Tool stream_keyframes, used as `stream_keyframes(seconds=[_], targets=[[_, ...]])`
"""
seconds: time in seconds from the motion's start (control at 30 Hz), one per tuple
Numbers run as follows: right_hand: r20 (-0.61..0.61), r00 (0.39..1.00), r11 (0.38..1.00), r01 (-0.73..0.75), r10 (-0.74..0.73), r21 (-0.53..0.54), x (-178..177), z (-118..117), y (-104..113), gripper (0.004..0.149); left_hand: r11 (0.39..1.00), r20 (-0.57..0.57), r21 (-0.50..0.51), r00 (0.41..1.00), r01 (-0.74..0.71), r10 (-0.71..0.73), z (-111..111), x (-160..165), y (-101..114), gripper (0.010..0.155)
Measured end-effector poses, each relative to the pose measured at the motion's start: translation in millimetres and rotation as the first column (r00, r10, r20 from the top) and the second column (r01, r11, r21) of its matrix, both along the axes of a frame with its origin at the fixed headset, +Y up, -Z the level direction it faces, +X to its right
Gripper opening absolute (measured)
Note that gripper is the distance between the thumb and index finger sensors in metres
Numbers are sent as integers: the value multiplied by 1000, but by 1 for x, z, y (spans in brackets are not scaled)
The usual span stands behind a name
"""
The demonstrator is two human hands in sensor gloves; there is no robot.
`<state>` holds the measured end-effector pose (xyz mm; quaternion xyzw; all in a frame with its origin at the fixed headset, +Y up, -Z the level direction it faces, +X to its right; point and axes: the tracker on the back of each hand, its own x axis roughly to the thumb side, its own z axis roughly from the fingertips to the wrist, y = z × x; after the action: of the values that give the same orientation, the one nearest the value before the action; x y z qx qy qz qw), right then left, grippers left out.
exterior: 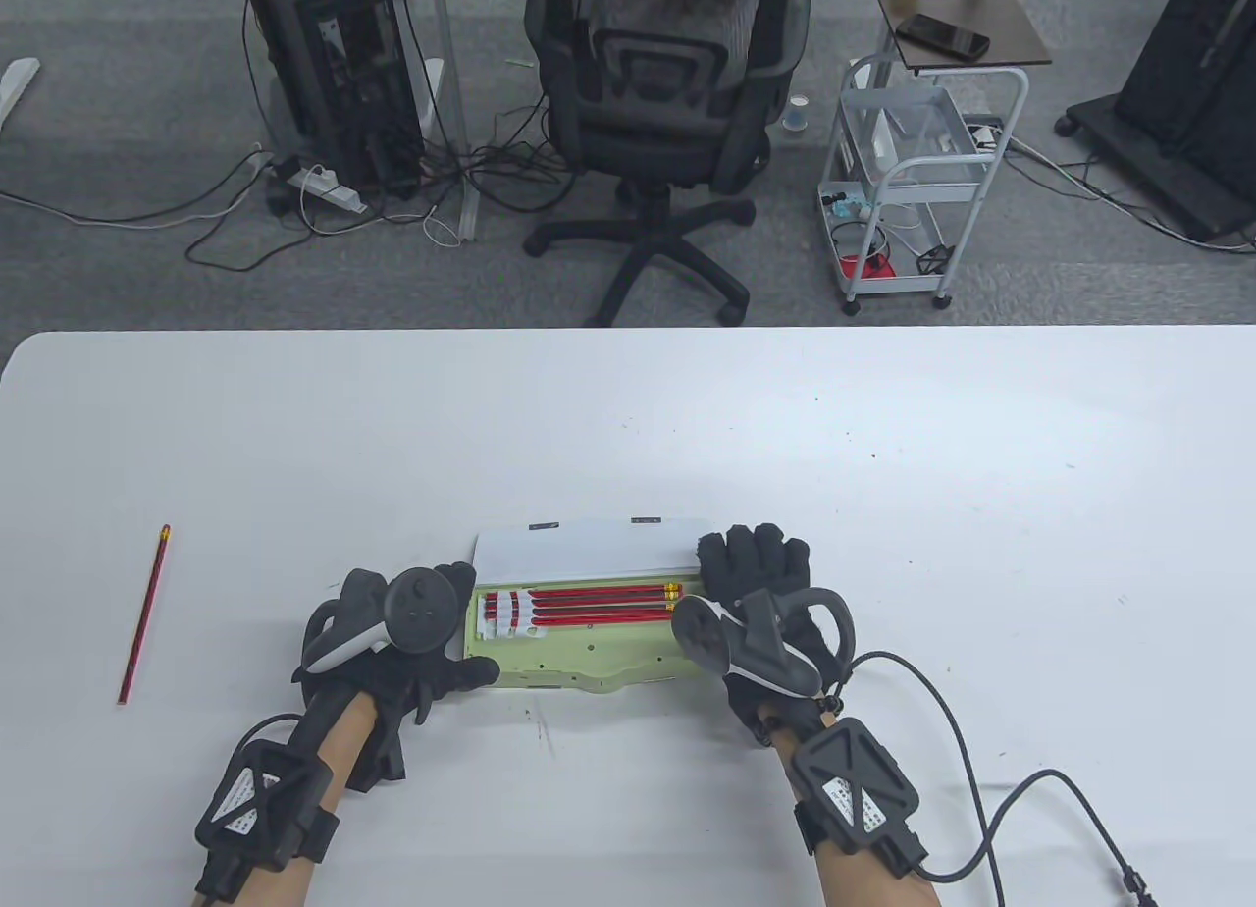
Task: Organize multifunction pencil case
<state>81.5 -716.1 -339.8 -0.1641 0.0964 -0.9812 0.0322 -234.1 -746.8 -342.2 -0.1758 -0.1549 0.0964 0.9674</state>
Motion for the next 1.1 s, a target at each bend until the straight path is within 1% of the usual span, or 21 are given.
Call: stream_keyframes(seconds=[0.33,0.53,0.63,0.7,0.8,0.83,0.9,0.97,1.03,1.1], targets=[[-33,999,999,-35,35,18,-12,3,-1,68,1000,0,0,1000,1,-1,0,0,0,106],[0,999,999,36,-36,-2,2,1,5,70,1000,0,0,1000,1,-1,0,0,0,106],[22,995,995,94,-93,-25,13,0,10,70,1000,1,-3,1000,-1,1,0,1,0,106],[17,991,989,133,-132,-63,20,-2,12,71,1000,1,-4,1000,-3,3,0,0,0,106],[11,980,968,200,-200,-154,32,-4,12,76,1000,0,-3,1000,-2,2,0,1,0,106],[10,977,962,214,-215,-172,34,-5,11,78,1000,0,-3,1000,-1,1,0,0,0,106],[2,970,939,236,-243,-250,38,-7,8,85,1000,-1,-3,1000,-2,2,0,0,0,106],[-16,966,901,234,-257,-366,39,-8,3,92,1000,-2,-4,1000,-3,3,0,0,0,106],[-36,968,875,208,-248,-438,38,-9,-2,98,1000,-3,-4,1000,-3,3,0,0,0,106],[-48,976,859,164,-213,-486,35,-9,-7,102,1000,-3,-3,1000,-2,2,1,0,0,106]])
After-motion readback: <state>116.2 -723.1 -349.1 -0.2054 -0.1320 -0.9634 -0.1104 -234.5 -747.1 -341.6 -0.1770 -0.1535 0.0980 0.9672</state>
